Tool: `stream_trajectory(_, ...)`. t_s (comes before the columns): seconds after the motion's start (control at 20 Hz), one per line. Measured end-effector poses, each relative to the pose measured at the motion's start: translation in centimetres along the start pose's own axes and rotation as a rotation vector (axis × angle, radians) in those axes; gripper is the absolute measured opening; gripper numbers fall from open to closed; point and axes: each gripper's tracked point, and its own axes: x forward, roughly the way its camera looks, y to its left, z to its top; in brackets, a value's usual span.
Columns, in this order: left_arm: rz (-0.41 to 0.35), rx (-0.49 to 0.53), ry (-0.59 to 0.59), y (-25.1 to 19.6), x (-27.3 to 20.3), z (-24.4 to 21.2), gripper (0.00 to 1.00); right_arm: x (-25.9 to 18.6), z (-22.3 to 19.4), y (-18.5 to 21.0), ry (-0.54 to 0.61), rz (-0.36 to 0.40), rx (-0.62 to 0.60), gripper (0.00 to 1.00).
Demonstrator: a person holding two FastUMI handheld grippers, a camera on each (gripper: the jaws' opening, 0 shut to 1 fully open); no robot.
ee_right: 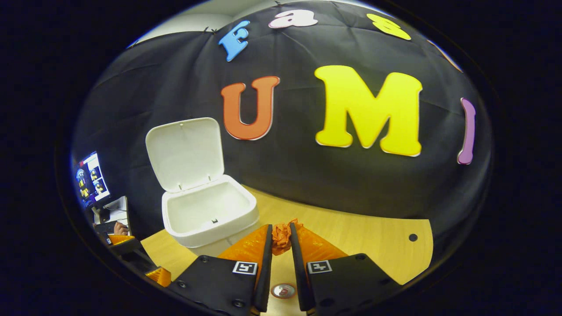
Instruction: Press the lid of the desktop garbage bin to open it, pick up the crumpled paper on the desktop and throw it into the bin, then pick up the pop can on the desktop and drop it into the bin, and finally close the garbage bin lid.
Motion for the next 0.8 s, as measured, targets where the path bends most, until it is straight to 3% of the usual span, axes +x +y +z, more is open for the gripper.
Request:
stream_trajectory(0.4,0.004,-0.061,0.049,3.1,-0.6,-2.5,1.0,8.0,1.0,10.8,-0.003,0.11,-0.07,0.24)
stream_trajectory(0.65,0.01,-0.066,0.076,4.8,0.3,-3.9,1.0,10.7,-0.5,13.0,0.028,0.106,-0.088,0.27)
stream_trajectory(0.75,0.005,-0.066,0.077,4.9,0.6,-4.0,1.0,11.2,-0.9,13.3,0.043,0.111,-0.079,0.33)
stream_trajectory(0.8,-0.006,-0.072,0.075,4.7,0.8,-4.1,1.0,11.3,-1.0,13.2,0.043,0.11,-0.078,0.29)
